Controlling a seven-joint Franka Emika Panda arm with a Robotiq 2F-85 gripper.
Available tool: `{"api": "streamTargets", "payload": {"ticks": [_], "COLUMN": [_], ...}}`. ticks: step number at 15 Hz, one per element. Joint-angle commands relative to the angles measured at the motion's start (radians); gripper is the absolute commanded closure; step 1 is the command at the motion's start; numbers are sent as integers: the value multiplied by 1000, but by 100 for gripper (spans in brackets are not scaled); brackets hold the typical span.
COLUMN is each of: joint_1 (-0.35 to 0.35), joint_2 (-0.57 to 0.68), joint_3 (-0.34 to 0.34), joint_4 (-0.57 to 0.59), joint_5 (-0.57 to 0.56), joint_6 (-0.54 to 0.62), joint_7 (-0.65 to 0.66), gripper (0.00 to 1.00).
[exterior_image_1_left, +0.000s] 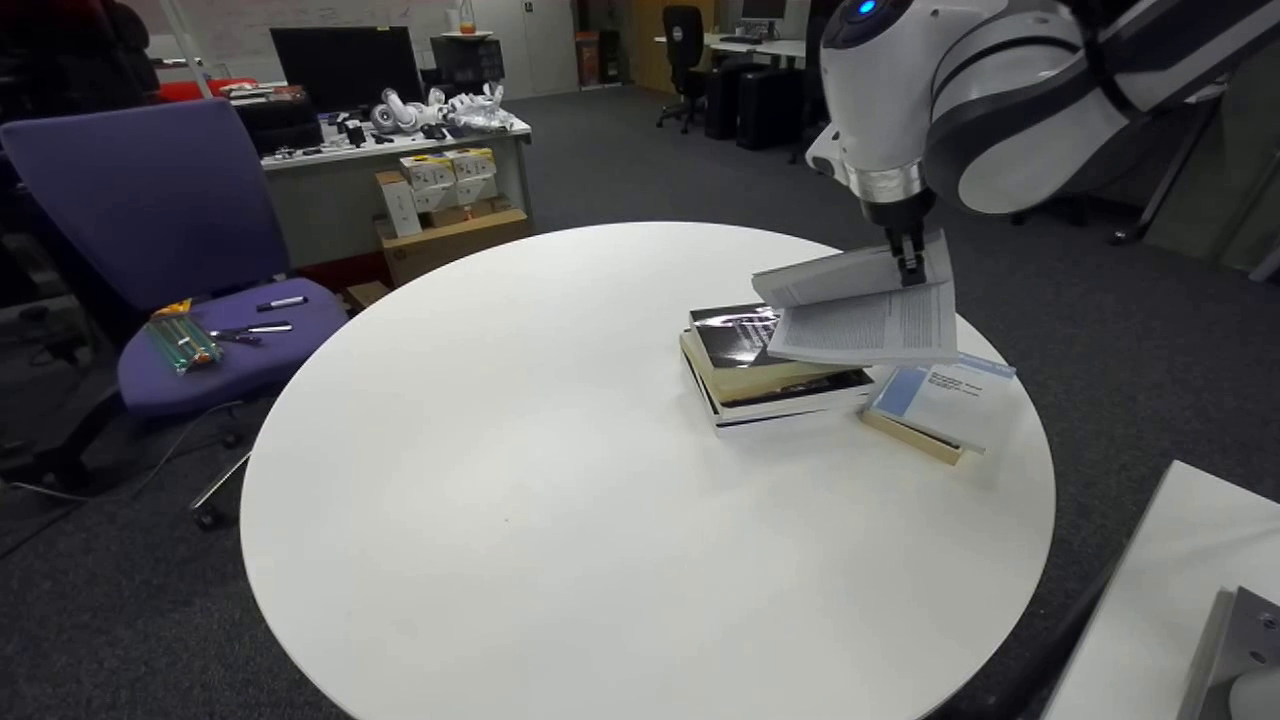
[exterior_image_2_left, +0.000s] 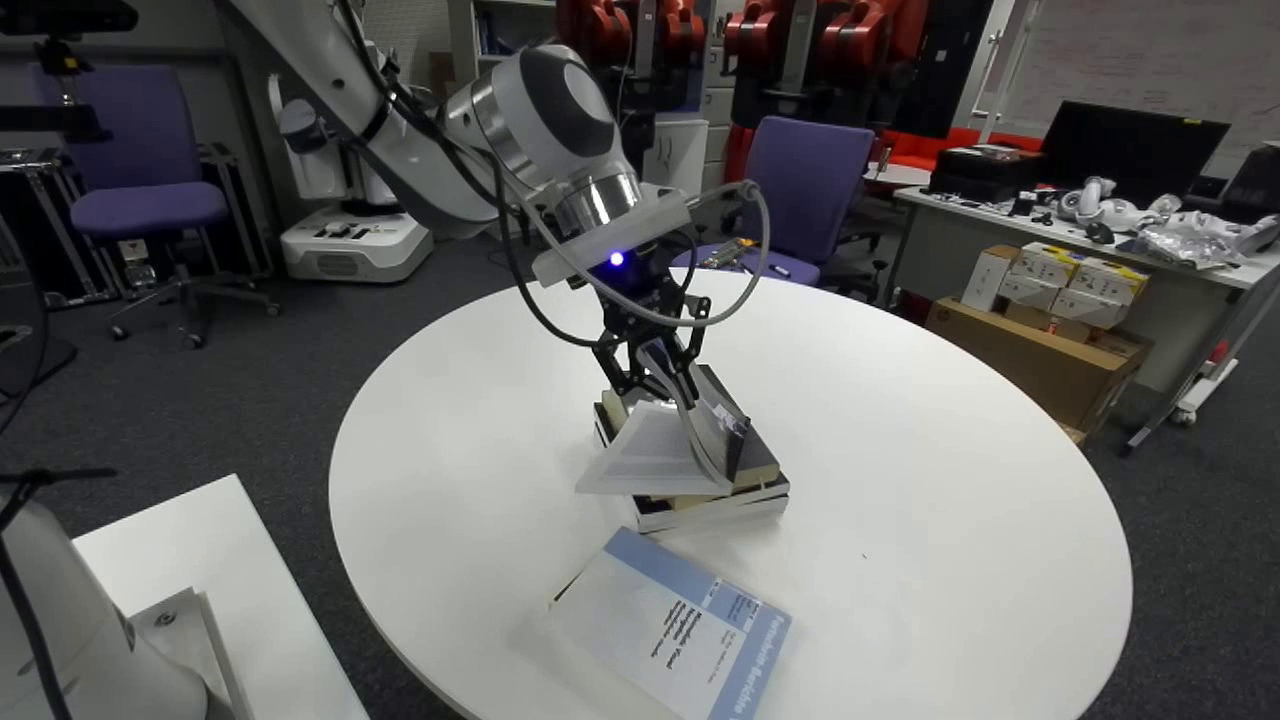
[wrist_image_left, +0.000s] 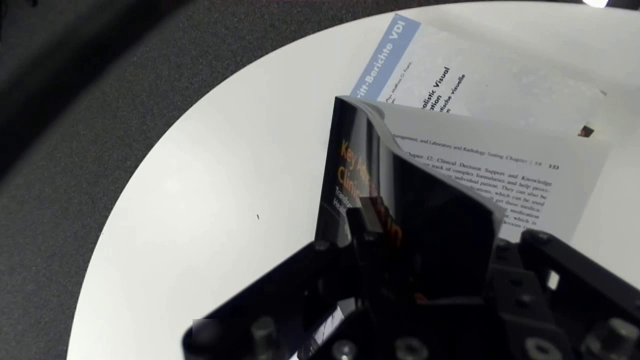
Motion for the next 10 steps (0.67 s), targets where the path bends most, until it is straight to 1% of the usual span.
{"api": "streamTargets", "payload": {"ticks": [1, 3, 5, 7, 10], "joint_1": [34, 46, 54, 59, 56], "joint_2": [29, 46, 60, 81, 112], "joint_3": [-6, -4, -5, -8, -14], "joint_4": [55, 63, 67, 76, 80], "joint_5": [-82, -127, -216, -279, -339], "joint_6": [-77, -66, -33, -8, 27], "joint_7": [-32, -18, 59, 117, 196], "gripper": [97, 97, 97, 97, 97]}}
